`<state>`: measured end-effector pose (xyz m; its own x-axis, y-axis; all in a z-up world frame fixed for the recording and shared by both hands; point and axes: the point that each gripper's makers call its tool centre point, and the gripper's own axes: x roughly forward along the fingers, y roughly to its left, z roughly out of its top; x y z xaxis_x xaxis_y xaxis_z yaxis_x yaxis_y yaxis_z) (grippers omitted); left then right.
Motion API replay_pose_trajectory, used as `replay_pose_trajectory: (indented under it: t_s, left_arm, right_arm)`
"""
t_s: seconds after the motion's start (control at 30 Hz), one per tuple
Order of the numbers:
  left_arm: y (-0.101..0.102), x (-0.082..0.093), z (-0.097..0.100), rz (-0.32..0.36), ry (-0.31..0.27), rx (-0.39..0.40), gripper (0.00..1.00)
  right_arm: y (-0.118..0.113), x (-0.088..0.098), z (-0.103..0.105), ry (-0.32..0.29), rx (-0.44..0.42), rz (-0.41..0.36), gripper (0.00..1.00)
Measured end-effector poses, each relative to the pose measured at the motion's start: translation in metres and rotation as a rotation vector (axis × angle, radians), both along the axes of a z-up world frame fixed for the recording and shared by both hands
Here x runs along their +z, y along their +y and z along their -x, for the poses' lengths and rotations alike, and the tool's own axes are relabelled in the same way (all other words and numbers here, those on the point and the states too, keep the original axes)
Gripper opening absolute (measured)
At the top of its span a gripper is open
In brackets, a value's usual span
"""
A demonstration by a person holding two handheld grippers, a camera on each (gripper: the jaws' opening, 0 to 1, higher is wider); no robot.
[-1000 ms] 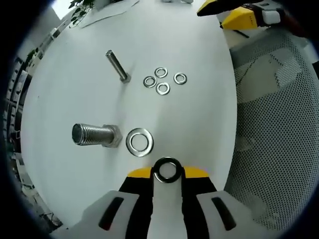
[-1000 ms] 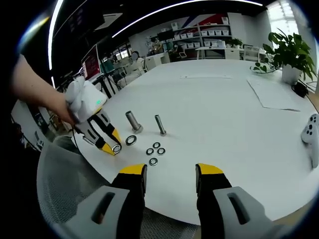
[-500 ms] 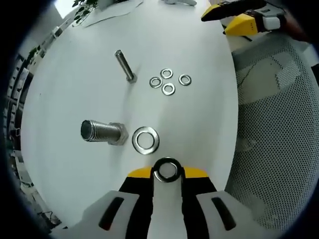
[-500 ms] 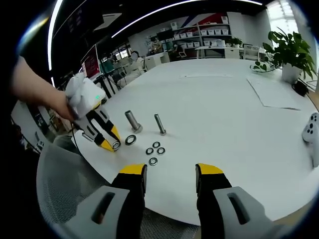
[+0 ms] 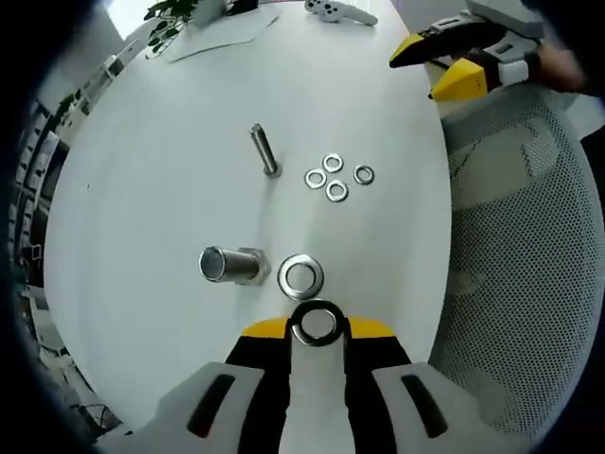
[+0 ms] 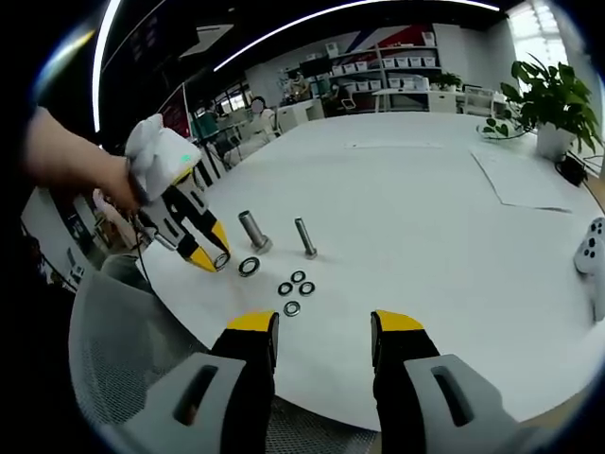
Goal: Place the washer onto the threaded stud by aligning its center hole with the stud, sliding it down to the base, and recovering from edge contact or off-axis alignment until the washer reaches the visible bottom stop.
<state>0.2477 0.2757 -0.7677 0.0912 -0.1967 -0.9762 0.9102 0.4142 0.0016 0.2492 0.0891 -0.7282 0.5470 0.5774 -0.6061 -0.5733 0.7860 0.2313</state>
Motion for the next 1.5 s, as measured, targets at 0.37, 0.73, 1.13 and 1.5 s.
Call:
replay_pose_trajectory:
  t_s: [0.37,0.73,1.13,1.5]
  left_arm:
    - [-0.009,0.019,-0.015,0.017,-0.025,-0.017,0.18]
    - [-0.011,0.029,-0.028,0.021,-0.025,-0.016,0.18]
    - [-0.012,0.042,-0.038,0.021,-0.015,-0.021,0.18]
    - [-0.016,0.049,-0.052,0.022,-0.030,-0.018,0.18]
  right_arm:
    - [0.000,-0.002,0.002,0.004,0.003,0.002,0.42]
    - [0.001,0.001,0.000,0.002,0.007,0.002,0.42]
    - [0.002,-0.001,0.000,0.007,0.010,0.006,0.42]
    - [0.002,-0.002,-0.001,0.008,0.011,0.004,0.42]
